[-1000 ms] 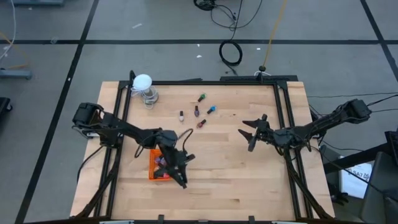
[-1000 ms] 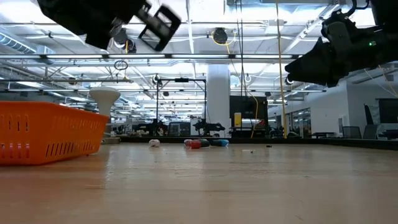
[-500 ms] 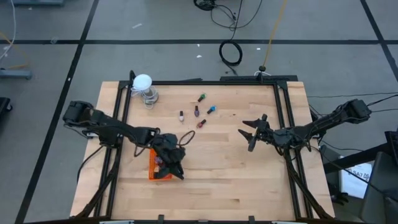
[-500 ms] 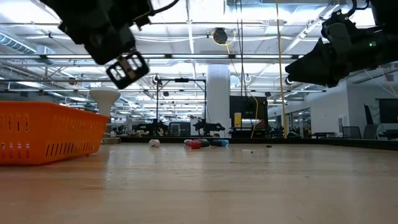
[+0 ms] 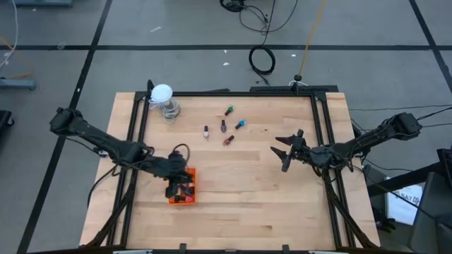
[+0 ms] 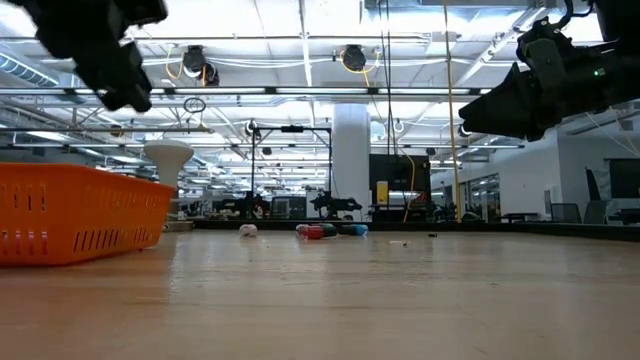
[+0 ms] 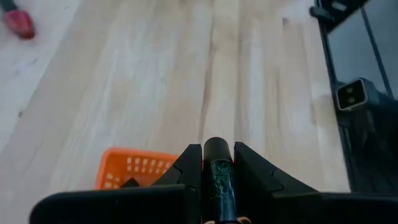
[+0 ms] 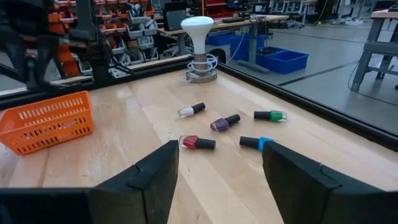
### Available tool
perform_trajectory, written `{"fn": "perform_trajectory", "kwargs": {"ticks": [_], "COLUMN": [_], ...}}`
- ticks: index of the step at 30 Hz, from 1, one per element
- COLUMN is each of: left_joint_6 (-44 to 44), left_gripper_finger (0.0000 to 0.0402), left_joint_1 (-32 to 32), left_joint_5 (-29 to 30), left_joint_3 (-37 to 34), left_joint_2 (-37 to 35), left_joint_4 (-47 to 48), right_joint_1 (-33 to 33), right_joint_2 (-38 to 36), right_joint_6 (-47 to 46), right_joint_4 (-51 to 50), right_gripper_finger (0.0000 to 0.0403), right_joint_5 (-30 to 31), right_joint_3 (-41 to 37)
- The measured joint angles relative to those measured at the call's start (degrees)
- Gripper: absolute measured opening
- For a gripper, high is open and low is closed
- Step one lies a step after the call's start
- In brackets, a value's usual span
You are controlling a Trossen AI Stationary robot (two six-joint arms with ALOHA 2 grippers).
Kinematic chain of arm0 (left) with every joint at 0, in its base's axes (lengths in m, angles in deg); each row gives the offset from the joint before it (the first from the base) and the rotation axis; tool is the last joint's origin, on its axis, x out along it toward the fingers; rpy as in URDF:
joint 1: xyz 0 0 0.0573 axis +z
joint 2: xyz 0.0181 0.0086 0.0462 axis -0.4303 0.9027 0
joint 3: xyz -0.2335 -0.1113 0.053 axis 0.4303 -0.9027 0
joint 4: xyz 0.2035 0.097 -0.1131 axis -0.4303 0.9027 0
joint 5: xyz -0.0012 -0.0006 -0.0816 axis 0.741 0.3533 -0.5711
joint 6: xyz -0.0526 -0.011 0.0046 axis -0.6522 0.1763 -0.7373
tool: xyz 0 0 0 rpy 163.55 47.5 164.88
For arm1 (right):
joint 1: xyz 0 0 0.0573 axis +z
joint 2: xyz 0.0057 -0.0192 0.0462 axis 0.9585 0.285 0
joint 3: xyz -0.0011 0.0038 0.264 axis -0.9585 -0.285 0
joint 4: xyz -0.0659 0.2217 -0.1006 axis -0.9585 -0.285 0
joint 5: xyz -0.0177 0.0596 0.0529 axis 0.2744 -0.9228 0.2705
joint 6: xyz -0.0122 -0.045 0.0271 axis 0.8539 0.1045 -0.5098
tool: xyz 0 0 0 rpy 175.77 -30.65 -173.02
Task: Pick & Place Nail Polish
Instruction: Put the dark green nail color bottle into the orange bin, then put the blue nail color bottle into the orange bin
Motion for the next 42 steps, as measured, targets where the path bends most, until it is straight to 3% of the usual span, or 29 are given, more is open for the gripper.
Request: {"fn": "perform_trajectory", "kwargs": {"ticks": [8,13,20,25,37,42], "left_joint_6": [-10.4,-15.1,-14.5,-11.6,-11.3,-6.7], "left_gripper_finger": [0.0052,0.0060,0.0154,0.0195,0.0218,0.0218], "left_joint_1": [-3.1,-3.1,-3.1,-3.1,-2.1,-1.1], "left_joint_5": [4.8,4.8,4.9,6.2,7.3,7.3], "left_joint_3": [-17.2,-22.9,-23.2,-23.2,-23.2,-23.2], "left_joint_2": [-7.9,-9.4,-9.4,-9.4,-9.4,-9.4], "left_joint_4": [-15.2,-22.0,-22.5,-22.6,-27.8,-32.2], "right_joint_1": [0.0,0.0,0.0,0.0,0.0,0.0], "right_joint_2": [0.0,0.0,0.0,0.0,0.0,0.0], "right_joint_6": [0.0,0.0,-0.7,-5.0,-5.6,-4.3], "right_joint_4": [0.0,0.3,0.9,3.2,4.0,4.7], "right_gripper_finger": [0.0218,0.0220,0.0218,0.0218,0.0220,0.0221], "right_joint_5": [0.0,0.0,0.0,0.0,0.1,0.1], "right_joint_3": [0.0,0.0,0.0,0.0,0.0,0.0]}}
